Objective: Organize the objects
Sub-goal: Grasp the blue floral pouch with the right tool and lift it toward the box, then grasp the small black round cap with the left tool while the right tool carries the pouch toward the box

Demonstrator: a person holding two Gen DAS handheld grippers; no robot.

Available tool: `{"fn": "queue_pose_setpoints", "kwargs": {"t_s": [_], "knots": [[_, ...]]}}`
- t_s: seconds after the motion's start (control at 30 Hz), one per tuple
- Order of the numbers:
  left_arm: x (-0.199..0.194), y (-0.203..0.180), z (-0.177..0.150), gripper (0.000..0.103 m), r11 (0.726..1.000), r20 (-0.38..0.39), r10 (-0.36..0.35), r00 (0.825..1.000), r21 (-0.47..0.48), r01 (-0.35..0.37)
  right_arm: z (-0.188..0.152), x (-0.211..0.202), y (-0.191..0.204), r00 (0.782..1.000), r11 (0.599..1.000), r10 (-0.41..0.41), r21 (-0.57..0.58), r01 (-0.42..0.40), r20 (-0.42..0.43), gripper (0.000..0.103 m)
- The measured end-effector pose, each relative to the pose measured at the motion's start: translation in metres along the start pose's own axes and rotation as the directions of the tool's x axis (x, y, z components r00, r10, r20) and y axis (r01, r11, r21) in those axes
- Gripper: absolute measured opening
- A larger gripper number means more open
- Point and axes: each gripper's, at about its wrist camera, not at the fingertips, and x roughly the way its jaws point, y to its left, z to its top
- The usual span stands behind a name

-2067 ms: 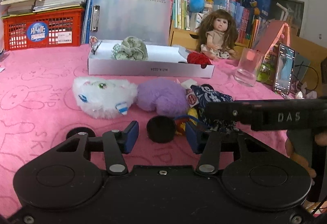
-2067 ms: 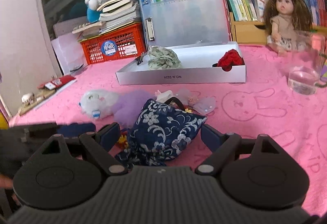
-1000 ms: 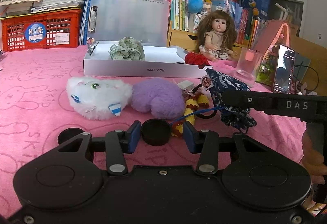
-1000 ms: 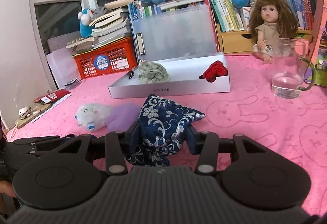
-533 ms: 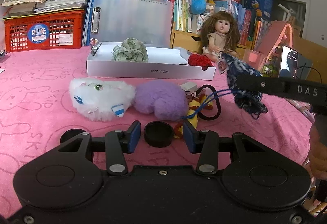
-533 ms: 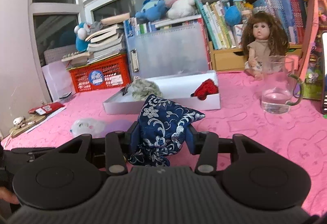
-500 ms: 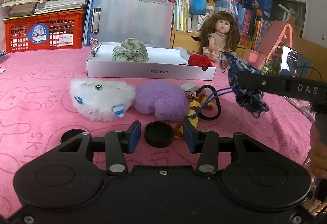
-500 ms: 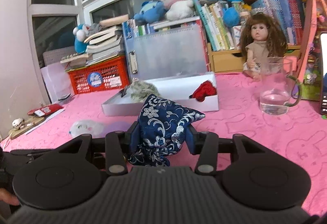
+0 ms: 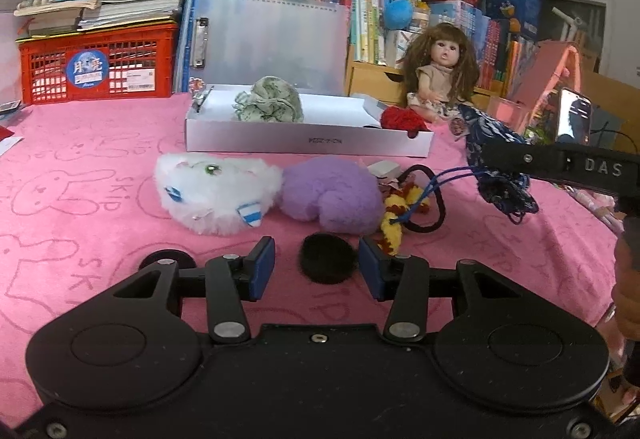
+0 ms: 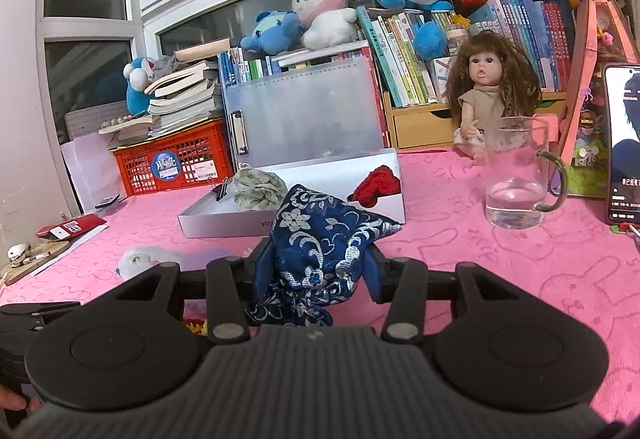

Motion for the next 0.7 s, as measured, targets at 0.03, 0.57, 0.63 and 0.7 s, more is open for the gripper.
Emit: {"fn": "queue_pose_setpoints", "kwargs": {"t_s": [0.03,0.57,0.63,0.7], "knots": [[0.0,-0.001,0.0,0.044,1.0,-0.001,-0.003,1.0,0.007,0.003,0.0,0.0,0.0,1.0,1.0,0.0,-0.001,0.0,-0.001,0.05],[0.002,0.004,-0.001,0.041,0.998,-0.002,0.056,0.998,-0.001,-0.056,-0.001,0.003,0.0,1.0,1.0,-0.005,-0.002,0.005,-0.015,0.05],[0.003,0.003,-0.001,0.04,0.998,-0.002,0.058,0.998,0.004,-0.058,-0.001,0.003,0.0,1.0,1.0,-0.005,-0.001,0.005,-0.018,0.05],[0.003,0.002,-0.001,0.037,0.998,0.0,0.058,0.998,0.005,-0.058,-0.002,0.003,0.0,1.0,1.0,-0.004,-0.003,0.004,-0.021,0.05]]}}
